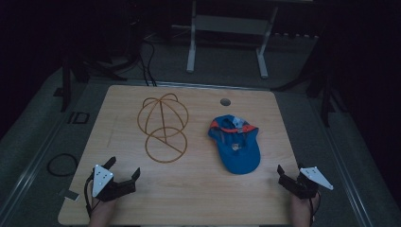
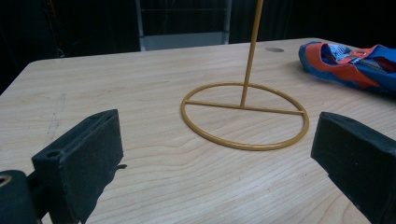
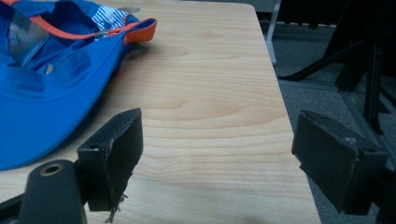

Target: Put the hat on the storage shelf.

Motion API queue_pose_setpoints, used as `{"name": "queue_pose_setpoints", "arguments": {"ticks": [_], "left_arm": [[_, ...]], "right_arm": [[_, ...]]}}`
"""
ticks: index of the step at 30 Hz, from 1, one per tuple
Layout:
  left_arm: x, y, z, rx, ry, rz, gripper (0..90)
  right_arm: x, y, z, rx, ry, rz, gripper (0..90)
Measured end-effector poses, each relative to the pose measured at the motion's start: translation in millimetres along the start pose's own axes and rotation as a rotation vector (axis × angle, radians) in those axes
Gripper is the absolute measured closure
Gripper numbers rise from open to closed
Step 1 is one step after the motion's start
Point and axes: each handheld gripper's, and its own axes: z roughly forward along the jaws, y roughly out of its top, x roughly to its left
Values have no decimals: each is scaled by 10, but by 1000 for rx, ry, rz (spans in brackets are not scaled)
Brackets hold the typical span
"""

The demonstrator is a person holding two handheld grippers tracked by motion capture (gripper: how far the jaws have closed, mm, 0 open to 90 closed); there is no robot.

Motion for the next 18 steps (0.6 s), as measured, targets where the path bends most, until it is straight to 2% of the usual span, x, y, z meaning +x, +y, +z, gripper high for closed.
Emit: {"name": "queue_pose_setpoints", "arguments": {"ticks": [3, 9, 11, 14, 18], "left_arm": [[-4, -1, 3, 2, -1, 1, 27], [-6, -3, 1, 2, 0, 3, 27], [-6, -2, 0, 0, 2, 2, 27], [-5, -4, -2, 3, 3, 0, 27], [-4, -3, -1, 0, 3, -6, 27]], "right_arm": [[14, 2, 7, 16, 7, -17, 163], [-14, 9, 22, 38, 27, 27, 163], [-24, 16, 39, 42, 44, 59, 163], [-5, 34, 74, 66, 45, 40, 163], [0, 116, 85, 66, 58, 34, 158]]}}
